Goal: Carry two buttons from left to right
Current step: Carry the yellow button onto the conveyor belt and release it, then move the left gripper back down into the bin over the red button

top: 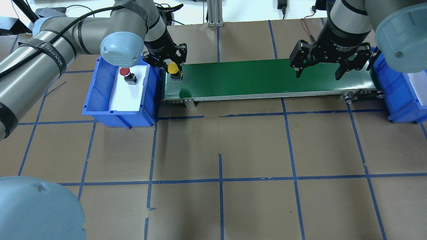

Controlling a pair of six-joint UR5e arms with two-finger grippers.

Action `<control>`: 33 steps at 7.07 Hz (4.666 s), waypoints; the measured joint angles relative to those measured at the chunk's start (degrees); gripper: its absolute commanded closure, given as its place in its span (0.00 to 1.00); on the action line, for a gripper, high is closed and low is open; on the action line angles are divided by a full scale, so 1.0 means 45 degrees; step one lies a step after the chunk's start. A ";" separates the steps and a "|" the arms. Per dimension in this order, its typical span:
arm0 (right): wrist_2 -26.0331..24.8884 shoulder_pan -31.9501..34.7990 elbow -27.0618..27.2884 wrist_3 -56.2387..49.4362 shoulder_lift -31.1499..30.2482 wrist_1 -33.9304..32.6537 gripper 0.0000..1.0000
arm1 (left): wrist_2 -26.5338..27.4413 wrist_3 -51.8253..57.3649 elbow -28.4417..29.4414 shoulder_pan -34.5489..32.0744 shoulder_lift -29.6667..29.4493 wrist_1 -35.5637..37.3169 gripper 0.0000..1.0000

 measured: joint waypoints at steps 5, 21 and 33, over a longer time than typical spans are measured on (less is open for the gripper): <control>0.0000 0.0000 0.0000 0.0000 0.0000 -0.0003 0.00 | 0.0036 -0.0375 -0.0038 -0.0036 -0.0376 0.0434 0.53; 0.0000 0.0001 0.0000 0.0000 0.0000 0.0001 0.00 | 0.1372 0.4002 -0.0274 0.3047 -0.0212 0.0283 0.00; 0.0009 0.0059 -0.0051 -0.0008 -0.0003 -0.0002 0.00 | 0.1229 0.3913 -0.0172 0.3243 -0.1540 0.1275 0.63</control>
